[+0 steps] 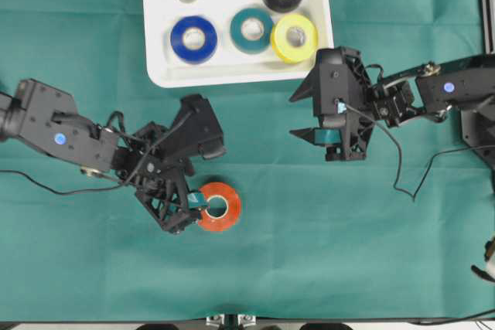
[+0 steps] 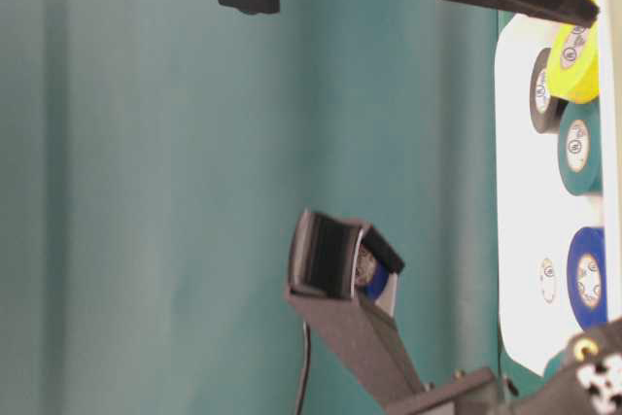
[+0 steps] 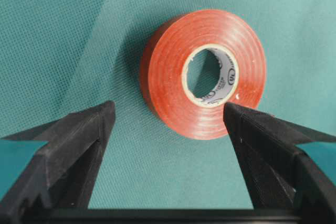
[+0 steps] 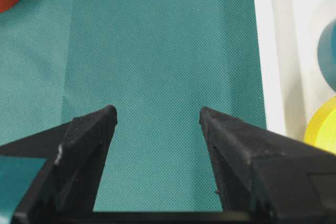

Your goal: Put the tape alternately from left to right into the white case.

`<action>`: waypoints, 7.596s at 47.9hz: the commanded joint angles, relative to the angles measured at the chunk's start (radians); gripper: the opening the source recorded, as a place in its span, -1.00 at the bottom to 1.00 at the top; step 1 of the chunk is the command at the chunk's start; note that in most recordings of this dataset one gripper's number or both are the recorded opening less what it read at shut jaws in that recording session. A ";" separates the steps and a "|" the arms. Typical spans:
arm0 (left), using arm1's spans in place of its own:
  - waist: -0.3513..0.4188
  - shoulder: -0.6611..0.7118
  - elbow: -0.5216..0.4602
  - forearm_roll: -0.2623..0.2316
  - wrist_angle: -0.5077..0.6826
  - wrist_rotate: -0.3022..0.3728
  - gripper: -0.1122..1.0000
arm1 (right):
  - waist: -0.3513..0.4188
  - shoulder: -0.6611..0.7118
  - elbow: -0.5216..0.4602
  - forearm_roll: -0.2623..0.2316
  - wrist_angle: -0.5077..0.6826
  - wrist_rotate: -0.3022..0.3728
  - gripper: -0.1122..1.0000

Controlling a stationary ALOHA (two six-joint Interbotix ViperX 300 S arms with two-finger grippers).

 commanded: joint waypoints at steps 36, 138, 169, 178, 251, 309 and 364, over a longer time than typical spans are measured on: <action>0.009 0.133 -0.163 0.005 0.143 -0.026 0.07 | 0.008 -0.018 -0.018 0.002 -0.006 0.002 0.49; 0.275 -0.031 -0.199 0.009 0.290 0.416 -0.86 | 0.008 -0.018 -0.015 0.002 -0.006 0.002 0.49; 0.509 -0.023 -0.202 0.009 0.147 0.611 -0.86 | 0.008 -0.018 -0.023 0.002 -0.006 0.003 0.49; 0.578 -0.012 -0.201 0.009 0.117 0.672 -0.86 | 0.008 -0.018 -0.026 0.002 -0.006 0.003 0.49; 0.701 0.055 -0.202 0.006 -0.061 0.911 0.20 | 0.008 0.002 -0.046 0.000 -0.006 0.000 0.49; 0.353 -0.123 -0.020 0.003 -0.048 0.887 0.29 | 0.006 0.002 -0.049 0.000 -0.006 0.000 0.49; 0.235 -0.193 0.048 0.003 0.014 0.796 0.29 | 0.006 -0.044 -0.038 -0.002 0.064 -0.002 0.49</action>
